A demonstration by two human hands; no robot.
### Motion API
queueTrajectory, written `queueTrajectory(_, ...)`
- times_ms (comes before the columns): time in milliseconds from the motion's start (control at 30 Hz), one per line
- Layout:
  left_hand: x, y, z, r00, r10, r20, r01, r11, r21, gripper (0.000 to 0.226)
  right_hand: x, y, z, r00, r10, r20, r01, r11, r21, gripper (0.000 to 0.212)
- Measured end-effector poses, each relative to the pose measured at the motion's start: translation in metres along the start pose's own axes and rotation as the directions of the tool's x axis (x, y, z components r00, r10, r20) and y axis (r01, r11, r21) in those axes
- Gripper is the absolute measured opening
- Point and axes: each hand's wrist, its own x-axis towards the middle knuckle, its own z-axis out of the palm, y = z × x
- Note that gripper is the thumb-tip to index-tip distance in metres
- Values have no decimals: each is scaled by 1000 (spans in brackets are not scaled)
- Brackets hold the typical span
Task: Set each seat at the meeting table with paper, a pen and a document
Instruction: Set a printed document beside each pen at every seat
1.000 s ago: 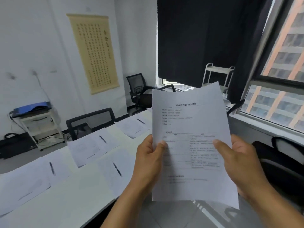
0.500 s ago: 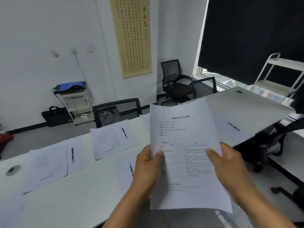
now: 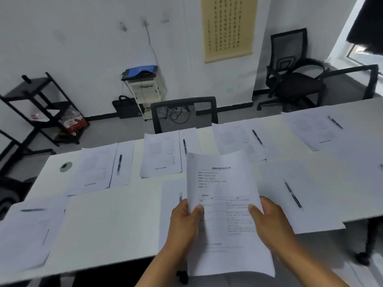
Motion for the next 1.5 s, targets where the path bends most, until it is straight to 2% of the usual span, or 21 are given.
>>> queueTrajectory(167, 20, -28, -11, 991, -106, -79, 107, 994, 14, 13, 29, 13, 24, 996, 34, 85, -29, 998, -62, 22)
queueTrajectory(333, 49, -54, -27, 984, -156, -86, 159, 987, 31, 16, 55, 23, 51, 990, 58, 130, -44, 993, -111, 24)
queueTrajectory(433, 64, -68, -31, 976, -201, -86, 200, 980, -17, 21, 67, 29, 64, 987, 91, 136, -76, 991, -113, 29)
queueTrajectory(667, 80, -82, -35, 956, -288, -57, 279, 952, -128, 29, 92, 47, 86, 982, 159, 106, -151, 985, -81, 8)
queueTrajectory(767, 86, -83, -42, 948, -316, -45, 305, 937, -168, 31, 99, 50, 91, 977, 179, 116, -177, 984, -22, 14)
queueTrajectory(933, 99, -91, -50, 930, -364, -44, 347, 912, -219, 29, 113, 55, 94, 973, 200, 120, -188, 977, -104, 8)
queueTrajectory(1200, 100, -98, -67, 908, -416, -43, 389, 878, -278, 30, 126, 66, 99, 982, 186, 34, -174, 961, -214, 13)
queueTrajectory(1500, 104, -107, -103, 881, -446, -157, 373, 859, -351, 28, 144, 78, 92, 976, 181, -120, -207, 945, -254, 7)
